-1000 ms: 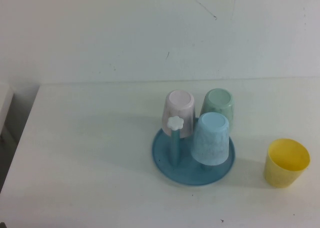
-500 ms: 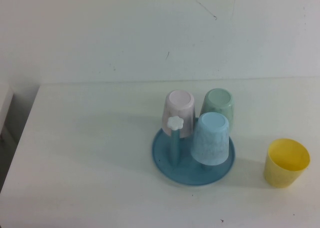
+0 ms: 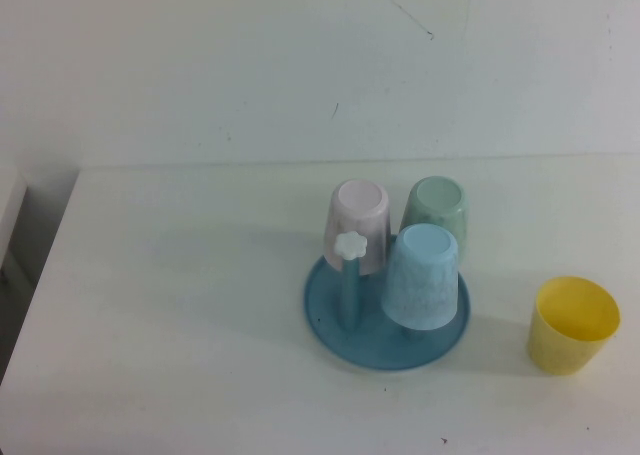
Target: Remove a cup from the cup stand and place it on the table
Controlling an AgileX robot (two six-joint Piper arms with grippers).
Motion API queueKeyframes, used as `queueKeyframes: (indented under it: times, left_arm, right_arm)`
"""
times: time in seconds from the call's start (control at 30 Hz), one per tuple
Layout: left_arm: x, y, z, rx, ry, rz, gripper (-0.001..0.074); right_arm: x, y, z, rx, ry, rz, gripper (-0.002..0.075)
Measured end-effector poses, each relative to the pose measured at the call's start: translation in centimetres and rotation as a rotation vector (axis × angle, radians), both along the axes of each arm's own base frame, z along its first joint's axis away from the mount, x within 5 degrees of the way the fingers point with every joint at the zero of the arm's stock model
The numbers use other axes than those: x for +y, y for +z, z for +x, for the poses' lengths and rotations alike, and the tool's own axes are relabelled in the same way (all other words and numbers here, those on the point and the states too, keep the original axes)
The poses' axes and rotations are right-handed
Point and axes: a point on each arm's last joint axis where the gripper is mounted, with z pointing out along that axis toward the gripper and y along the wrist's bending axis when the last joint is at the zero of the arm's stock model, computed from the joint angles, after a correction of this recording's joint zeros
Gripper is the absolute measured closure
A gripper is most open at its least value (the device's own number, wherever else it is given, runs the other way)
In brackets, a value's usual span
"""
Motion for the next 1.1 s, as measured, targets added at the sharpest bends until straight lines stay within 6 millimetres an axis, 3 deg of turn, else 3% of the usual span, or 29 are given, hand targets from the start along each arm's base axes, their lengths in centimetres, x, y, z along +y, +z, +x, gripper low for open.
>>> queueKeyframes:
  times: [0.63,0.83,1.1]
  left_arm:
    - [0.0,0.0,0.0,0.000,0.001,-0.004,0.0737]
    - [0.0,0.0,0.0,0.002,0.001,-0.005,0.0737]
    - [0.0,0.0,0.0,0.002,0.001,-0.005,0.0737]
  right_arm:
    - [0.0,-0.5,0.3,-0.014,-0.010,0.001,0.0728]
    - [-0.8,-2.1,0.8,-0.115,-0.126,0.010,0.0728]
    - [-2.4,-6.3,0.0,-0.134,-0.399,0.040,0.0728]
